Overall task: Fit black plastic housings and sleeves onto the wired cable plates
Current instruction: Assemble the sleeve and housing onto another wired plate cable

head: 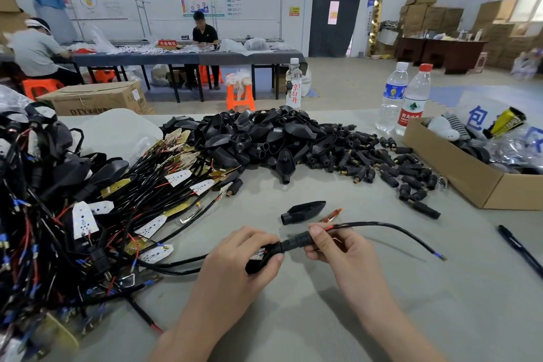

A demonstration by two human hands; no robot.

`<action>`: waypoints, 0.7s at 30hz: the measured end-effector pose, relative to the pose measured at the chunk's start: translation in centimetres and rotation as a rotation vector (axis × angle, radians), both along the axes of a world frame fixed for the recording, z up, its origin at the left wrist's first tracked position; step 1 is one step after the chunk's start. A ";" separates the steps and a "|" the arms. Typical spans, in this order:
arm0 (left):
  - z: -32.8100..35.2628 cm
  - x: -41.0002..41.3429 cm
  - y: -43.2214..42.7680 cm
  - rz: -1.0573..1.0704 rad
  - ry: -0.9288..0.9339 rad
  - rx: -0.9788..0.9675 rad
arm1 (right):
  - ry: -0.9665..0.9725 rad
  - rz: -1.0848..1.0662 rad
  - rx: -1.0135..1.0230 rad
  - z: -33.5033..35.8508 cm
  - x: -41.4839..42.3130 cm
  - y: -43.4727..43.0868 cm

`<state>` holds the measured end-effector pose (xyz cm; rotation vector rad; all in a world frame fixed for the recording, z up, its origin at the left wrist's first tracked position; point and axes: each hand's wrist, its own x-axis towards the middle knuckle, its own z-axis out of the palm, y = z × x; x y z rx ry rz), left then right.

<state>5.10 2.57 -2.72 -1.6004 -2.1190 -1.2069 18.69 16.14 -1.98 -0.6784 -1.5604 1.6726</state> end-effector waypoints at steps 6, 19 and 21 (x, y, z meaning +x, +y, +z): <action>0.2 0.2 -0.1 -0.034 -0.093 -0.013 | -0.016 -0.023 0.072 0.0 0.1 -0.2; 0.4 0.5 -0.2 -0.024 -0.074 -0.031 | -0.035 0.013 0.142 0.4 0.4 0.3; 0.4 0.5 -0.2 -0.015 -0.041 -0.035 | -0.051 0.011 0.137 0.3 0.4 0.5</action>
